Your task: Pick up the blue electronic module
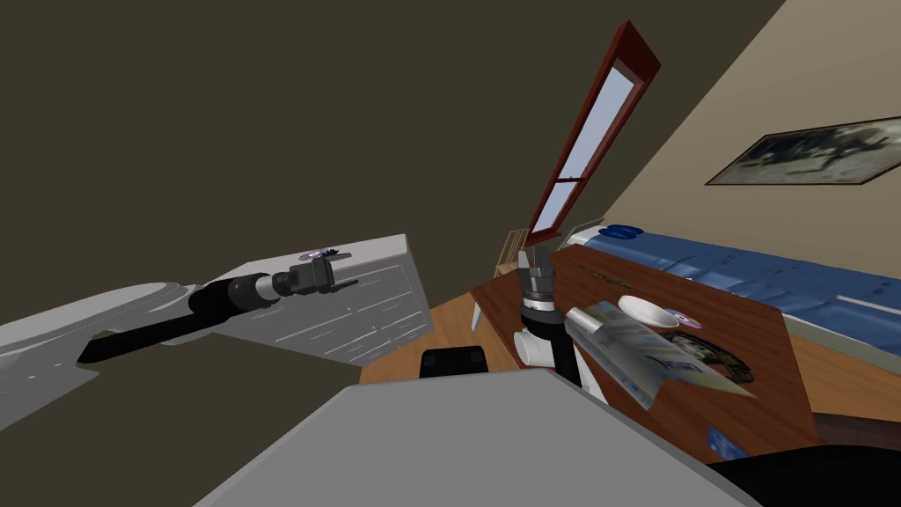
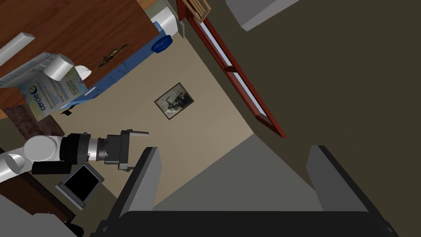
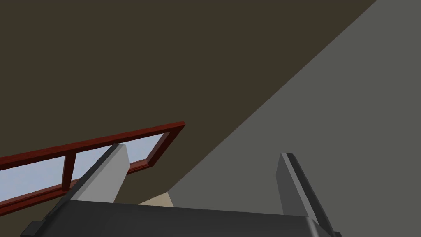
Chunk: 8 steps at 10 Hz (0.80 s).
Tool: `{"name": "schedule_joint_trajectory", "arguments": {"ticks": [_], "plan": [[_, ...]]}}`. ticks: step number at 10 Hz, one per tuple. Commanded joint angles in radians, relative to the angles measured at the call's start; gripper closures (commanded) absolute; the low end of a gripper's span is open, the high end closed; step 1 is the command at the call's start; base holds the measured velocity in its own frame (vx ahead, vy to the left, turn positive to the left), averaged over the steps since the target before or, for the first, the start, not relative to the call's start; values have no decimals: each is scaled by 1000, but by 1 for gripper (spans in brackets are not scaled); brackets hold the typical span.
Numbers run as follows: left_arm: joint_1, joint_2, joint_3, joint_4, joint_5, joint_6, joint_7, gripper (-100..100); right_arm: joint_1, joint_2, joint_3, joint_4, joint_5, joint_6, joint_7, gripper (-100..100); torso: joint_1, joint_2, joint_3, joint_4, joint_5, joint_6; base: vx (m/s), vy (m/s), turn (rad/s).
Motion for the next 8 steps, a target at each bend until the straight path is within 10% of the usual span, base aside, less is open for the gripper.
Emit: {"name": "schedule_joint_trajectory", "arguments": {"ticks": [1,8], "plan": [[23,50,27,7,-17,-15,-16,-100,0,0,0,0,0,0,0,0,0,0,0,0,0,0,-22,38,-104],[92,240,117,138,-131,-119,-119,-100,0,0,0,0,0,0,0,0,1,0,0,0,0,-1,-19,40,-101]]}}
